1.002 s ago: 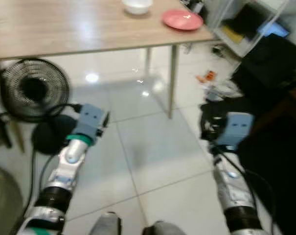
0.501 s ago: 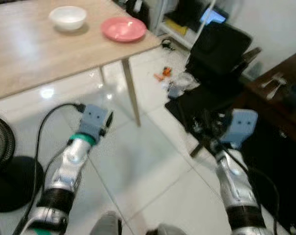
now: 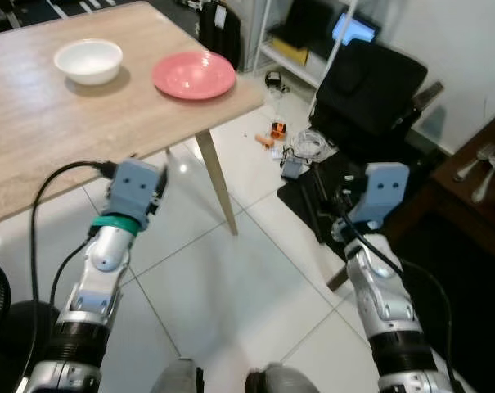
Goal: Setting the table
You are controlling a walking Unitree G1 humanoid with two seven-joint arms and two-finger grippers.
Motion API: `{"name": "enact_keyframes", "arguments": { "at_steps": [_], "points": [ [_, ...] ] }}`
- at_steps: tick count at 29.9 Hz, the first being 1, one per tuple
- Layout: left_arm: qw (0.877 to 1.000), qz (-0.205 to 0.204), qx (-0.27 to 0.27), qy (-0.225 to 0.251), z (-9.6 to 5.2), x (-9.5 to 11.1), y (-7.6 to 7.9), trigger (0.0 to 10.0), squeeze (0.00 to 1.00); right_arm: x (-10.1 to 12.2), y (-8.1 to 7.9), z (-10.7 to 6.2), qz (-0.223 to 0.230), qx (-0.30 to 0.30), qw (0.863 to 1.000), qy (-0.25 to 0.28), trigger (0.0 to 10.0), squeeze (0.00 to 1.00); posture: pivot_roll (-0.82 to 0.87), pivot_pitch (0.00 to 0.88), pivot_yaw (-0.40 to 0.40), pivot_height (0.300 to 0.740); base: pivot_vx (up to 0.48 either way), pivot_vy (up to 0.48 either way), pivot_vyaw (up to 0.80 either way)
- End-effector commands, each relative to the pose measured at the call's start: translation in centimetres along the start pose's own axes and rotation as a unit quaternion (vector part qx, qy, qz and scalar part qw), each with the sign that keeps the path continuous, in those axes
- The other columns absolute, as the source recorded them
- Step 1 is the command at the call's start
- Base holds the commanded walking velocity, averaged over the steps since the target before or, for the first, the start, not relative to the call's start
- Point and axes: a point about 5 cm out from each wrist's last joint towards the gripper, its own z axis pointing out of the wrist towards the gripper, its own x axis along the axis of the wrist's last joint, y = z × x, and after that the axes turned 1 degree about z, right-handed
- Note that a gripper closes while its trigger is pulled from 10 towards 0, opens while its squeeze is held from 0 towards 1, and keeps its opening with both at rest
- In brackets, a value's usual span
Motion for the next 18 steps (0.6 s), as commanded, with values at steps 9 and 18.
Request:
{"name": "enact_keyframes", "arguments": {
  "at_steps": [9, 18],
  "points": [
    [1.0, -0.019, -0.014, 0.021, 1.3, 1.9, 0.4, 10.0, 0.05, 0.1, 2.1, 0.2, -0.014, -0.069, 0.997, -0.01, 10.0, 0.0, 0.1, 0.008, -0.023, 0.74, 0.48, 0.0, 0.0],
    [0.999, -0.022, -0.024, 0.022, 1.8, 2.6, 0.6, 10.0, 0.05, 0.0, 2.6, -0.3, -0.012, -0.092, 0.996, -0.009, 10.0, 0.0, 0.09, 0.006, -0.005, 0.74, 0.48, 0.0, 0.0]
  ]
}}
